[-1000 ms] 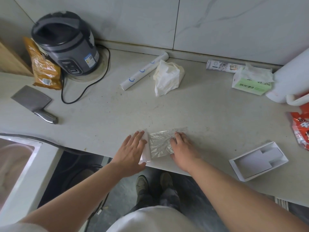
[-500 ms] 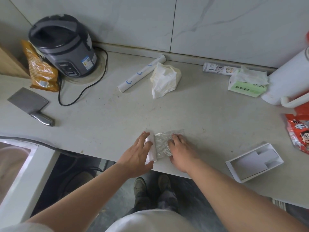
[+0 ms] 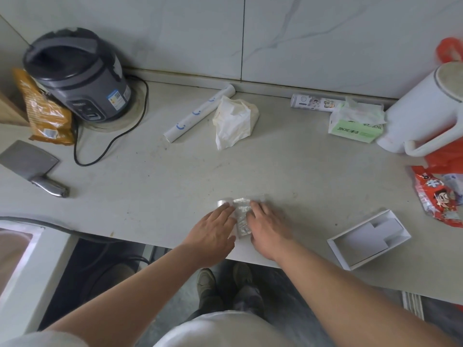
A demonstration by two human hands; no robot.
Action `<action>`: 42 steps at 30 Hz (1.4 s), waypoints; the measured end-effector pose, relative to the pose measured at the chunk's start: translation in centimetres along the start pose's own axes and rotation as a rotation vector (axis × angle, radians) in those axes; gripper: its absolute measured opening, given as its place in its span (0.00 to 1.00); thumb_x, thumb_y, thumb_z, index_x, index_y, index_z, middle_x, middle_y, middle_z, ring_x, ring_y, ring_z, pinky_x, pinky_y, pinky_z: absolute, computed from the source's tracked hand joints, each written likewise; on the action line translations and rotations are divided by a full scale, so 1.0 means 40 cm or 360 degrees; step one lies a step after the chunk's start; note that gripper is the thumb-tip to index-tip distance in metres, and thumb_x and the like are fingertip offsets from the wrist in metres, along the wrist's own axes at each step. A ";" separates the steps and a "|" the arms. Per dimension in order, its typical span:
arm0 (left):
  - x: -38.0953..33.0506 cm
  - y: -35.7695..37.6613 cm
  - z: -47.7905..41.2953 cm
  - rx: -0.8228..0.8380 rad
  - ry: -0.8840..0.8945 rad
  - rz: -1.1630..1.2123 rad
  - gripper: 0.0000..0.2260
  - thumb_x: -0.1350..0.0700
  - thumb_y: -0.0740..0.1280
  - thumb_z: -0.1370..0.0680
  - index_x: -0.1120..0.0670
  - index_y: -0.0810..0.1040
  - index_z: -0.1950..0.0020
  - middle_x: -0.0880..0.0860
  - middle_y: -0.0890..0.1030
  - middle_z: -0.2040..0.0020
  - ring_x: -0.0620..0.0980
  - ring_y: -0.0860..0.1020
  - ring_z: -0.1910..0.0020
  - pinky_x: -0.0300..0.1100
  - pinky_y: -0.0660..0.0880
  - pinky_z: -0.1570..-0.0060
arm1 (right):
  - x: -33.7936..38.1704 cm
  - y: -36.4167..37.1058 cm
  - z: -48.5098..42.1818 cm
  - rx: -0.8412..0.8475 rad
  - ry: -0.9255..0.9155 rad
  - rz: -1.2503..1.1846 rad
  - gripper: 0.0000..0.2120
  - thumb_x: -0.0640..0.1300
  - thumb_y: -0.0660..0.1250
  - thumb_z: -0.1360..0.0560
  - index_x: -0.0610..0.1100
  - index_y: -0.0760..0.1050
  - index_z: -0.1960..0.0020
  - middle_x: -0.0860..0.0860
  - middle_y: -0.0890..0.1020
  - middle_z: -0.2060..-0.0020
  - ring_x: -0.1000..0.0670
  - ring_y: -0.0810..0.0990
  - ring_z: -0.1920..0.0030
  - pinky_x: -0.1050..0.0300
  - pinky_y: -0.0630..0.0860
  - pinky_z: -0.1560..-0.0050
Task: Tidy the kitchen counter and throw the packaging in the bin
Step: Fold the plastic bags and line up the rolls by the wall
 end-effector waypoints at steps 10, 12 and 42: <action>-0.002 0.012 -0.031 -0.0005 -0.0159 0.0227 0.19 0.53 0.61 0.18 0.53 0.66 0.28 0.55 0.56 0.22 0.53 0.50 0.22 0.47 0.69 0.32 | -0.029 0.019 0.007 0.0102 -0.0022 0.0039 0.25 0.45 0.63 0.21 0.42 0.65 0.25 0.42 0.59 0.22 0.41 0.57 0.23 0.44 0.60 0.25; 0.000 0.014 -0.040 -0.0026 -0.0187 0.0254 0.21 0.52 0.61 0.19 0.55 0.63 0.27 0.54 0.59 0.22 0.51 0.50 0.22 0.45 0.64 0.28 | -0.032 0.022 0.008 0.0109 -0.0027 0.0060 0.26 0.46 0.63 0.21 0.42 0.65 0.25 0.43 0.58 0.22 0.41 0.56 0.23 0.43 0.59 0.24; -0.125 -0.031 -0.140 -0.0156 0.0136 0.0067 0.04 0.57 0.71 0.25 0.54 0.83 0.52 0.59 0.76 0.34 0.60 0.71 0.32 0.51 0.77 0.45 | -0.121 -0.028 0.097 -0.0153 -0.0054 -0.0317 0.13 0.40 0.61 0.22 0.42 0.74 0.39 0.45 0.70 0.36 0.43 0.72 0.41 0.49 0.74 0.44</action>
Point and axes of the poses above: each hand's wrist, its own z-axis away from the middle knuckle, its own y-axis out of the palm, x = y × z, the point moved 10 cm from there along -z, towards the middle knuckle
